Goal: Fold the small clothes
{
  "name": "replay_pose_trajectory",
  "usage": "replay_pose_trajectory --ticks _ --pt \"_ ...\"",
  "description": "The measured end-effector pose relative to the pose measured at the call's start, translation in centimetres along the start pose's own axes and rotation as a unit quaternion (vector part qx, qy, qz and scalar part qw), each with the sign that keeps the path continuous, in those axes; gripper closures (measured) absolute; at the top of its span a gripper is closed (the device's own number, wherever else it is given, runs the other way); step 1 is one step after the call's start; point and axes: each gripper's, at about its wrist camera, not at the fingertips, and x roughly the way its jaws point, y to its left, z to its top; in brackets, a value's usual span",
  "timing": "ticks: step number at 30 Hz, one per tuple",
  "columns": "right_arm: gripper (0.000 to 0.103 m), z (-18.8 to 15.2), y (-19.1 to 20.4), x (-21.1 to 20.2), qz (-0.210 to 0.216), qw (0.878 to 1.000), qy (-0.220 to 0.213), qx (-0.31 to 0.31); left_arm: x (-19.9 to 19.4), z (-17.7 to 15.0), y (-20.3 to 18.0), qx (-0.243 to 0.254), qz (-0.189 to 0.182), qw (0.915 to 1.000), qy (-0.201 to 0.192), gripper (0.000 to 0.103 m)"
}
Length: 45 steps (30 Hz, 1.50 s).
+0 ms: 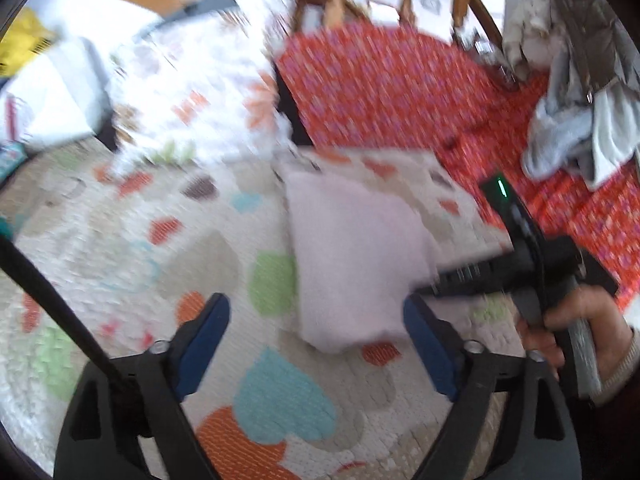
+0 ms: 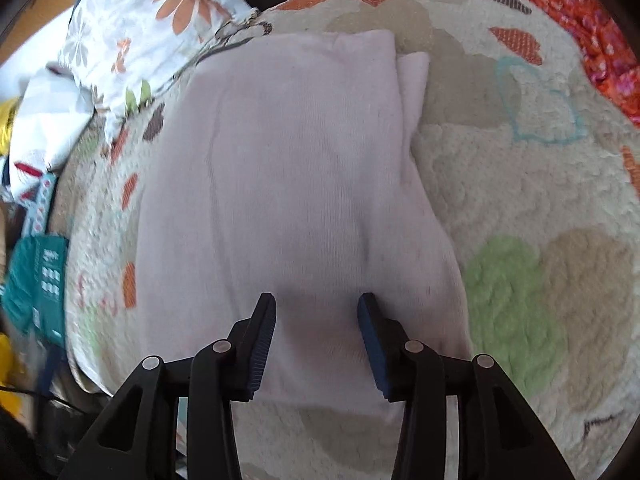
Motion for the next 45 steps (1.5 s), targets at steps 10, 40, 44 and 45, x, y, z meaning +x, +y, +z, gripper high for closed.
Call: replay_pose_trajectory --ticks 10,40,44,45 --pt "0.047 -4.7 1.1 -5.4 -0.018 0.996 -0.092 -0.01 -5.6 2.6 0.3 -0.003 0.082 0.9831 -0.164 0.0" --pt "0.04 -3.0 2.5 -2.4 -0.122 0.981 -0.127 -0.081 10.5 -1.1 7.9 -0.098 0.057 0.9762 0.185 0.0" --pt "0.04 -3.3 2.9 -1.8 -0.115 0.983 -0.115 -0.086 12.4 -3.6 8.8 -0.129 0.057 0.9581 0.249 0.0" --pt "0.04 -3.3 2.8 -1.8 -0.111 0.984 -0.112 -0.083 12.5 -3.7 8.9 -0.129 0.06 0.9578 0.25 0.0"
